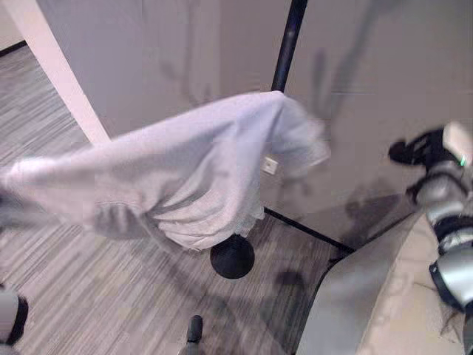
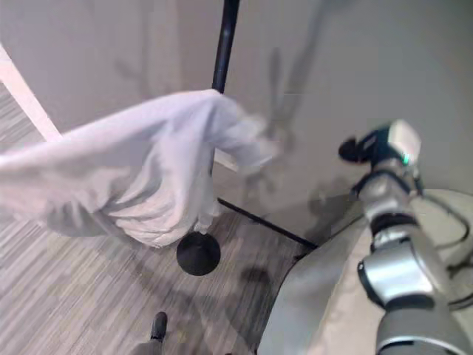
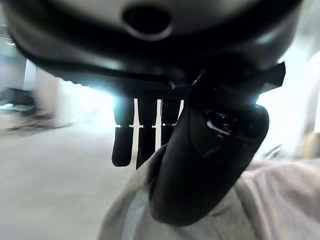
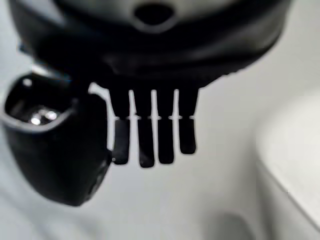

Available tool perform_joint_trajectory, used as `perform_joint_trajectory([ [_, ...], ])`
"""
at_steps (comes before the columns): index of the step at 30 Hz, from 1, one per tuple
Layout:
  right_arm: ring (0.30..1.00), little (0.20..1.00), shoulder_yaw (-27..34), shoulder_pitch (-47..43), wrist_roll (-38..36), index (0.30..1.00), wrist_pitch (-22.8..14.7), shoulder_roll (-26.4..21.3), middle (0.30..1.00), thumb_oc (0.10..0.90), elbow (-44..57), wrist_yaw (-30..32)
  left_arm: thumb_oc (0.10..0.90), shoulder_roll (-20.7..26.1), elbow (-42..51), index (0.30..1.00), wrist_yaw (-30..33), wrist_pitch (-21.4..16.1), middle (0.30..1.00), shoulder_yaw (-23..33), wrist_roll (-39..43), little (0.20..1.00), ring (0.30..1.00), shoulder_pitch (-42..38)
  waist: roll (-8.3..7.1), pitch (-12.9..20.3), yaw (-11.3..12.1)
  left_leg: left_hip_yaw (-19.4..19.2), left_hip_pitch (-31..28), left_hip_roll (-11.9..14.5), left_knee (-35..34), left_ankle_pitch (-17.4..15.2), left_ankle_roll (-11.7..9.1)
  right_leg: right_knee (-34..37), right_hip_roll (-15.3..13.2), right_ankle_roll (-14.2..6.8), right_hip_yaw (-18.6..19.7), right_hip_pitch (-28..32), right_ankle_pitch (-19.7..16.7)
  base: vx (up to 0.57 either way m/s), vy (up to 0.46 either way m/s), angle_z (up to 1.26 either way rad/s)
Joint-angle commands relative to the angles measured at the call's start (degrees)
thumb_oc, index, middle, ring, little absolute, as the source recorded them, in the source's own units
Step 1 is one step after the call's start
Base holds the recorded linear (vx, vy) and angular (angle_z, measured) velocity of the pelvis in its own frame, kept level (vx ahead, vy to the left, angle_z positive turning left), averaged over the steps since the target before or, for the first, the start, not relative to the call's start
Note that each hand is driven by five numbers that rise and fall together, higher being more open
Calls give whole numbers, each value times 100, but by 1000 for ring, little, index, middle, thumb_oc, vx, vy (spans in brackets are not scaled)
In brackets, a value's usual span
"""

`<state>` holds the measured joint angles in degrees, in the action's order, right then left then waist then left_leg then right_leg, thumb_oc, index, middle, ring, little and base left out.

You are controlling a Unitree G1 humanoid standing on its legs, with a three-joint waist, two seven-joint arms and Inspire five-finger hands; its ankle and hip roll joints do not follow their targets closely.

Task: Hang the clothes on the sofa on the clothes rack.

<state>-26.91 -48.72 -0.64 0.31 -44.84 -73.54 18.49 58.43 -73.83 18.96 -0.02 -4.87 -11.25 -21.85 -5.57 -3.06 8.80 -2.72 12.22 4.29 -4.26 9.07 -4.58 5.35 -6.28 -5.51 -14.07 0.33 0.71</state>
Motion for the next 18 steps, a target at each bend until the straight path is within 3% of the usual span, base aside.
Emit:
perform_joint_trajectory([
  [1, 300, 300, 12, -918, -22, 300, -366, -999, 300, 400, 5, 305, 400, 59, -133, 300, 307, -41, 300, 594, -88, 300, 300, 808, 57, -195, 294, -22, -76, 19, 220, -496, 28, -372, -116, -131, -30, 121, 373, -276, -40, 15],
  [3, 300, 300, 315, -320, -85, 300, -493, -829, 300, 400, 546, 295, 400, -766, -126, 300, 328, -102, 300, 908, -1, 300, 300, 1646, 119, -441, 314, 6, 4, 34, 282, -482, 31, -454, -127, -79, -16, 40, 403, -178, -25, -21],
  [7, 300, 300, 659, 514, 49, 300, -603, -486, 300, 400, 1803, 364, 400, -1886, -218, 300, 409, -66, 300, 950, 112, 300, 300, 2070, 188, -579, 236, -15, 41, 77, 315, -468, 47, -490, -119, -33, 34, -29, 413, -55, -5, 18],
  [8, 300, 300, 731, 873, 172, 300, -661, -293, 300, 400, 2509, 351, 400, -2311, -277, 300, 442, -25, 300, 936, 231, 300, 300, 2056, 197, -591, 149, -38, 21, 100, 316, -478, 50, -495, -108, -20, 59, -39, 428, -14, -9, -13],
  [15, 300, 300, 1178, 1907, 340, 300, -829, 66, 300, 400, 4096, 271, 400, -3174, -429, 300, 513, -28, 300, 1070, 619, 300, 300, 2100, 185, -466, -64, -120, -174, 174, 228, -506, 27, -435, -75, 10, 107, 53, 474, 23, -16, -7],
  [16, 448, 448, 1223, 1984, 301, 448, -874, 138, 448, 499, 4236, 259, 400, -3206, -450, 300, 487, -22, 300, 1066, 635, 300, 300, 2055, 188, -428, -115, -143, -208, 188, 213, -511, 22, -416, -70, 9, 111, 77, 475, 15, -11, -6],
  [17, 495, 495, 1236, 2001, 303, 495, -868, 137, 495, 530, 4250, 257, 400, -3203, -453, 300, 486, -24, 300, 1060, 635, 300, 300, 2054, 186, -429, -110, -143, -214, 188, 208, -510, 22, -412, -70, 9, 109, 83, 474, 54, -25, -7],
  [18, 900, 900, 1363, 2265, 250, 900, -939, 325, 900, 800, 4579, 189, 400, -3441, -528, 300, 412, -13, 300, 880, 503, 300, 300, 2042, 186, -340, -207, -184, -308, 216, 176, -524, 13, -387, -58, 13, 135, 142, 486, 58, -21, -8],
])
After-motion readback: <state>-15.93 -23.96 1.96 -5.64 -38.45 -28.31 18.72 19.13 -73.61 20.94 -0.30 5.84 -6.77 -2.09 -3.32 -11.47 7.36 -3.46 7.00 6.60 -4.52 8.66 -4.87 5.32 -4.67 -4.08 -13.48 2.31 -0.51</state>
